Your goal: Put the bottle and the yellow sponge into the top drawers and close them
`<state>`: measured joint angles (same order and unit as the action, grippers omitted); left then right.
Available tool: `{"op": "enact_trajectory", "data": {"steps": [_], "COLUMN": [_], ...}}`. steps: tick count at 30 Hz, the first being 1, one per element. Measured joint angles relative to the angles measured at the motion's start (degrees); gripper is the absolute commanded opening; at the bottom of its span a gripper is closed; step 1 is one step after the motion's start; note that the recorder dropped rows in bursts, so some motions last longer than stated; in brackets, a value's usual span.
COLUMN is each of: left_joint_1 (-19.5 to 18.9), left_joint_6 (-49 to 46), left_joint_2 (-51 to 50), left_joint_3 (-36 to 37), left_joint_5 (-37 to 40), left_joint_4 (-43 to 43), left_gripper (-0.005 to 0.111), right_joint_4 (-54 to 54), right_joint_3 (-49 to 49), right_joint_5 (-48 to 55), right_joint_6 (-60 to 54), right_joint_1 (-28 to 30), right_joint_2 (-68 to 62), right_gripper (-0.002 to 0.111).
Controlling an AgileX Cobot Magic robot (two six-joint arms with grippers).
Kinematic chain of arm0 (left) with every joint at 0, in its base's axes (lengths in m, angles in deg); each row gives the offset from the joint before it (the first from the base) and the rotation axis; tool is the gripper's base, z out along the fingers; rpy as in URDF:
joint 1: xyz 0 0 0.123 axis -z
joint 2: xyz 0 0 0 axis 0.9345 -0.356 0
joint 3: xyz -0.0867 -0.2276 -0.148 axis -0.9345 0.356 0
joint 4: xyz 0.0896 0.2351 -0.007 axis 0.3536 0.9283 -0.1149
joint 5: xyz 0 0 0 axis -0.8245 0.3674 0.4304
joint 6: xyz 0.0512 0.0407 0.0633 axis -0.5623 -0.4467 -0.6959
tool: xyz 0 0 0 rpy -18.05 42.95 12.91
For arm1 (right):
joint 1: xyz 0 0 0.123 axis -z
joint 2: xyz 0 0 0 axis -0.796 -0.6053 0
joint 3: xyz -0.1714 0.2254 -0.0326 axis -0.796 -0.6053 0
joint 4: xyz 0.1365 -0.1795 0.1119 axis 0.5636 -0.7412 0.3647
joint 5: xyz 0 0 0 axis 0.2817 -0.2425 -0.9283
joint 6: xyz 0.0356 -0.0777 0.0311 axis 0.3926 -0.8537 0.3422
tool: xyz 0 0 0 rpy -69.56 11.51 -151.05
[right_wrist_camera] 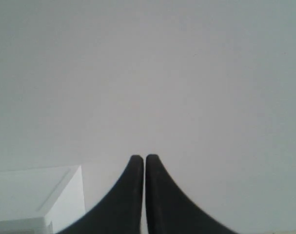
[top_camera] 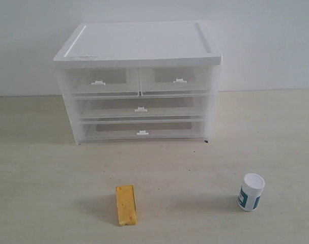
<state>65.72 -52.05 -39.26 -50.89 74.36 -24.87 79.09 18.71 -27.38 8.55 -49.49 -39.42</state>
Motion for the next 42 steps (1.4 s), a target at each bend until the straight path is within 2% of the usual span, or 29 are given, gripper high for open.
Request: {"op": "enact_trajectory", "data": {"steps": [15, 18, 22, 32, 38, 42], "left_joint_1": [0.0, 0.0, 0.0, 0.0, 0.0, 0.0], "left_joint_6": [0.0, 0.0, 0.0, 0.0, 0.0, 0.0], "left_joint_2": [0.0, 0.0, 0.0, 0.0, 0.0, 0.0], "left_joint_3": [0.0, 0.0, 0.0, 0.0, 0.0, 0.0], "left_joint_5": [0.0, 0.0, 0.0, 0.0, 0.0, 0.0], "left_joint_4": [0.0, 0.0, 0.0, 0.0, 0.0, 0.0], "left_gripper": [0.004, 0.004, 0.004, 0.004, 0.004, 0.004], "right_joint_4": [-2.25, -2.25, 0.15, 25.53, 32.57, 34.13], "right_joint_3": [0.88, 0.98, 0.98, 0.98, 0.98, 0.99], "right_joint_5": [-17.68, -20.1, -23.25, -35.63, -47.06, -52.34], "right_joint_6": [0.15, -0.9, -5.68, -27.51, -29.76, -29.32], "right_joint_1": [0.0, -1.79, -7.31, -27.87, -36.76, -40.64], "right_joint_2": [-28.43, -31.79, -36.11, -46.88, -54.72, -60.54], "right_gripper": [0.0, 0.0, 0.0, 0.0, 0.0, 0.0]}}
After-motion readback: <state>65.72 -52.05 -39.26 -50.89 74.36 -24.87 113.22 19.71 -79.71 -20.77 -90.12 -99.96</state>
